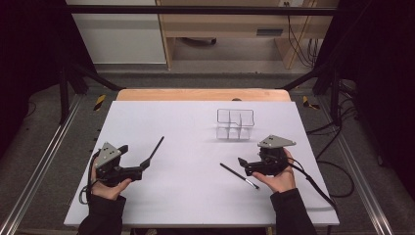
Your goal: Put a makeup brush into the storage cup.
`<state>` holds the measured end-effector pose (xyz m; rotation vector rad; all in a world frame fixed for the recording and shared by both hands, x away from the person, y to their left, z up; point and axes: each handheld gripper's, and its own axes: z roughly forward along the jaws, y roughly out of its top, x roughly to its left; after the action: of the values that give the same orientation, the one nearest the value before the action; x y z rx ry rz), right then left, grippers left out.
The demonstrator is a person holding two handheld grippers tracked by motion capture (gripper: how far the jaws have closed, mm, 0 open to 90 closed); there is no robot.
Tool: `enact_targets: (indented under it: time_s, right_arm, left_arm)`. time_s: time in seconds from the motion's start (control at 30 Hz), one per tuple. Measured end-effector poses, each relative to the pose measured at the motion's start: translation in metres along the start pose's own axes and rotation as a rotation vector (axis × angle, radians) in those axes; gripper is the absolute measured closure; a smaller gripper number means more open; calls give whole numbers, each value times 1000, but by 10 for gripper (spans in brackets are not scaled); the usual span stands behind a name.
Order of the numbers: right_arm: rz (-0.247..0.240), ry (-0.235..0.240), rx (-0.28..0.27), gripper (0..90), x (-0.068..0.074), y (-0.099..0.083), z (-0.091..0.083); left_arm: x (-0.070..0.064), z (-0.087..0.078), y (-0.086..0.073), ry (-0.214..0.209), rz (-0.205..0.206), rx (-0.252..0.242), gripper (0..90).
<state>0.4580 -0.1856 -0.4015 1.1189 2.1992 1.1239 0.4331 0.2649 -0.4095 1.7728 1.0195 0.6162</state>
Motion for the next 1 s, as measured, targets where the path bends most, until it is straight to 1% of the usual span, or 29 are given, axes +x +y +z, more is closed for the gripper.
enact_targets:
  time_s: [0.07,0.1,0.13,0.17,0.23,0.27,0.3,0.33,0.37,0.4,0.43,0.47,0.6,0.7,0.77,0.83,0.87,0.97,1.0]
  right_arm:
    - [-9,3,26,77,2,-1,5]
    - [-23,7,50,95,5,-2,12]
    - [-23,7,50,95,5,-2,12]
    - [-30,14,81,107,9,-3,18]
    - [-35,15,91,113,10,-3,20]
    - [-45,21,115,127,11,-4,24]
    - [-45,21,115,127,11,-4,24]
    - [-47,22,127,132,12,-5,27]
    - [-62,17,155,141,13,-6,31]
    - [-62,17,155,141,13,-6,31]
    - [-66,19,176,150,13,-8,34]
    - [-66,19,176,150,13,-8,34]
    - [-75,25,211,169,16,-9,41]
    - [-94,35,241,189,18,-10,46]
    - [-99,45,262,224,20,-11,50]
    - [-101,47,266,234,20,-11,50]
    - [-95,53,273,264,20,-12,51]
    - [-98,55,283,289,20,-12,52]
    - [-98,64,301,327,21,-13,55]
  left_arm:
    - [0,0,0,1,1,3,53]
    - [0,0,0,1,1,3,53]
    - [0,0,0,1,2,4,53]
    - [0,1,0,1,3,4,53]
    - [-1,1,0,0,3,6,53]
    - [-1,1,0,0,4,6,53]
    - [-1,1,0,0,4,6,53]
    - [-1,1,0,0,6,8,54]
    - [-1,1,0,-1,6,8,54]
    - [-1,1,0,-1,6,8,54]
    - [-1,1,0,-1,8,9,54]
    - [-1,1,0,-1,7,9,54]
    - [-1,2,0,1,14,15,55]
    - [-1,2,0,0,15,17,55]
    - [-2,2,0,0,18,18,55]
    - [-2,2,0,0,19,16,55]
    - [-2,1,0,0,19,16,57]
    - [-2,2,0,1,18,18,57]
    - [-2,2,0,1,18,19,57]
